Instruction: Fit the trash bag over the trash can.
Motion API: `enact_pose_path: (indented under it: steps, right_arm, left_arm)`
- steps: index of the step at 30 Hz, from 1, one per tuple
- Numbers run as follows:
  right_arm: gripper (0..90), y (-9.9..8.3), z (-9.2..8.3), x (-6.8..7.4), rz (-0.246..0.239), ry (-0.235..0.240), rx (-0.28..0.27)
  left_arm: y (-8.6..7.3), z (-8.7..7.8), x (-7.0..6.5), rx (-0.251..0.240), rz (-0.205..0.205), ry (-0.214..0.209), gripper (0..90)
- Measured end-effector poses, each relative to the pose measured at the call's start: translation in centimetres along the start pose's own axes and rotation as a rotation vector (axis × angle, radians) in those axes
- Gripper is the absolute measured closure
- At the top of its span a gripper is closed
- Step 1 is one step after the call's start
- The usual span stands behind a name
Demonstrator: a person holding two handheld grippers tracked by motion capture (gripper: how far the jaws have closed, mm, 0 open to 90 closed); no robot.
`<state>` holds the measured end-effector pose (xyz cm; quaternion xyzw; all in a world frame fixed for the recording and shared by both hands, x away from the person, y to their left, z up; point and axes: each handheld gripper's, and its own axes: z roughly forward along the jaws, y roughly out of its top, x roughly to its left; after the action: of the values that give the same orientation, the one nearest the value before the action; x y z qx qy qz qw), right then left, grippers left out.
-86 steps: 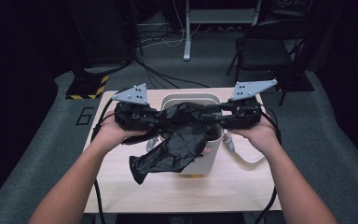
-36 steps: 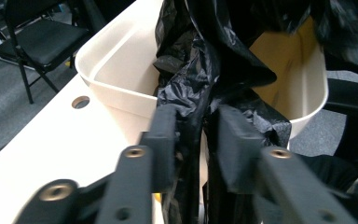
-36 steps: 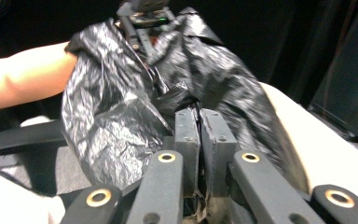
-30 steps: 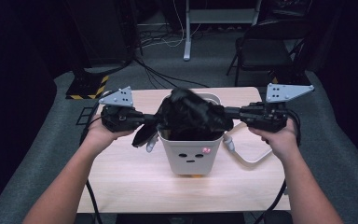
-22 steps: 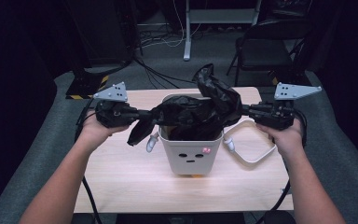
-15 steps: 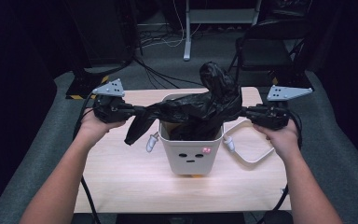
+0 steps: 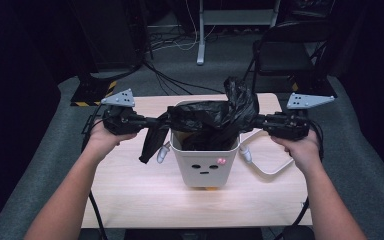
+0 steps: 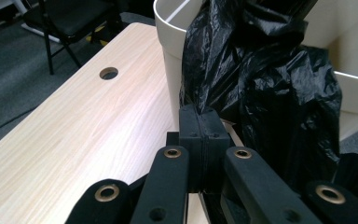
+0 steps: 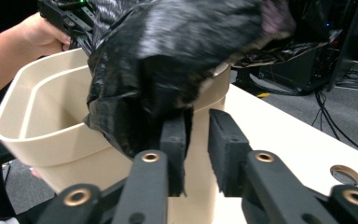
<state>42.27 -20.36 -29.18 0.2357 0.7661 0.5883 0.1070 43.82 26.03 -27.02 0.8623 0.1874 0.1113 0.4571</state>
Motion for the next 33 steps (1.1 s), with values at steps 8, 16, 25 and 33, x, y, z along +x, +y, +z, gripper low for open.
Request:
enact_pose_path:
  steps: [8, 16, 25, 33]
  right_arm:
    - [63.9, 0.7, -2.8, 0.5, -0.023, -0.057, -0.015]
    - [54.5, 2.4, -4.7, 1.8, -0.044, -0.064, -0.056]
    - [47.6, 5.3, -4.6, 4.6, -0.123, -0.027, -0.072]
    - [48.5, 5.8, -1.0, 4.9, -0.127, -0.027, 0.016]
  left_arm:
    - [0.0, -0.7, -0.3, -0.015, 0.008, -0.001, 88.9]
    - [0.2, -1.0, -0.6, -0.018, 0.013, -0.003, 88.6]
    - [0.8, -1.0, -1.1, -0.013, 0.041, -0.005, 88.2]
    - [1.1, -0.9, -1.3, -0.015, 0.048, -0.007, 88.2]
